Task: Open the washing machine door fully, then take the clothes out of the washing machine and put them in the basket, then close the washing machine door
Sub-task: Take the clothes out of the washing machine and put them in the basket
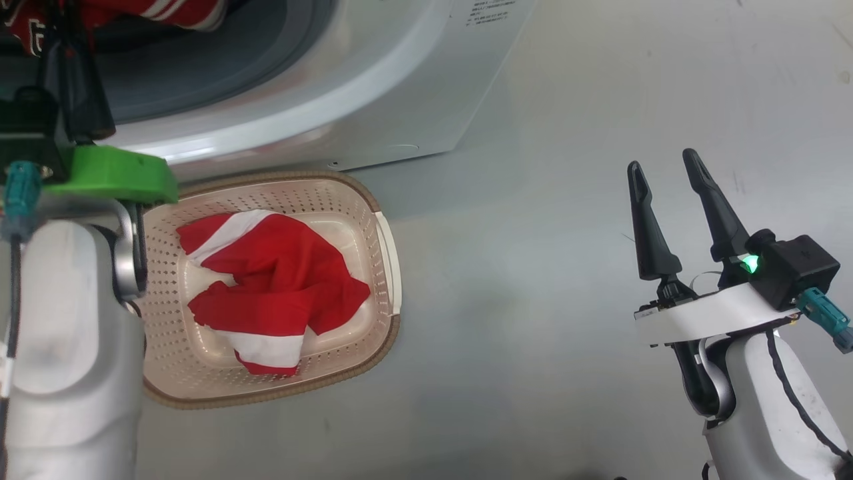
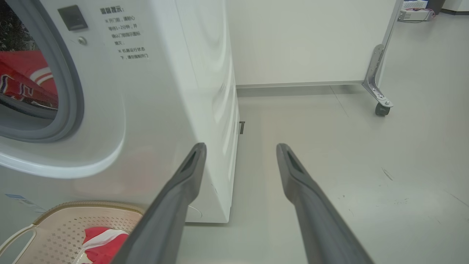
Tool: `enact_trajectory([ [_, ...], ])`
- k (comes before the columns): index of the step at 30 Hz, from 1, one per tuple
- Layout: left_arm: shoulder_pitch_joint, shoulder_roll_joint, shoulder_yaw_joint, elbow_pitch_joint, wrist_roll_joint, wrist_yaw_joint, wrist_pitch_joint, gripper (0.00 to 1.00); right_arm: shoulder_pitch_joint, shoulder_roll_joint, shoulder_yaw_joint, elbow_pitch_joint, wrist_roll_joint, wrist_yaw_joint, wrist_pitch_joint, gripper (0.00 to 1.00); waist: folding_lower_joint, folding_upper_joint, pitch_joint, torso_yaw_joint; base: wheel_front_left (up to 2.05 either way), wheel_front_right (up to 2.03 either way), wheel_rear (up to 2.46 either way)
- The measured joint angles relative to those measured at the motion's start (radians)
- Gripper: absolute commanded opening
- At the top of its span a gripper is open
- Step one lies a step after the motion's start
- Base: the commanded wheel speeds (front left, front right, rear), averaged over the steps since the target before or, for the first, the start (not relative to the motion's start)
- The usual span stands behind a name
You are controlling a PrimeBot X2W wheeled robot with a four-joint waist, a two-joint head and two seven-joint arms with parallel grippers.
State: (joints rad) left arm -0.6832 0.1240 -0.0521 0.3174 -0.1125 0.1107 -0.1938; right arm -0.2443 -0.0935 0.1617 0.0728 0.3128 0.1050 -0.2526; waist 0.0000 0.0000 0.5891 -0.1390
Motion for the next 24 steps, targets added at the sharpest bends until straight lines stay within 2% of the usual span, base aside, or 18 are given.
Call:
enact_trajectory([
  [3, 0.055, -0.022, 0.001, -0.029, -0.006, 0.000, -0.037, 0.00, 0.016, -0.003, -0.002, 0.008, -0.003, 0.000, 0.000, 1.00, 0.0000, 0.0000, -0.025, 0.014, 0.00, 0.00, 0.00],
  [9, 0.169, -0.058, 0.011, -0.091, -0.021, 0.003, -0.047, 0.00, 0.045, -0.009, -0.004, 0.023, -0.012, 0.000, 0.000, 1.00, 0.0000, 0.0000, -0.083, 0.042, 0.00, 0.00, 0.00],
  [24, 0.412, -0.076, -0.030, -0.289, -0.063, 0.007, -0.058, 0.00, 0.125, -0.028, 0.007, 0.025, -0.025, -0.003, 0.002, 1.00, -0.0001, 0.0000, -0.238, 0.120, 0.00, 0.00, 0.00],
])
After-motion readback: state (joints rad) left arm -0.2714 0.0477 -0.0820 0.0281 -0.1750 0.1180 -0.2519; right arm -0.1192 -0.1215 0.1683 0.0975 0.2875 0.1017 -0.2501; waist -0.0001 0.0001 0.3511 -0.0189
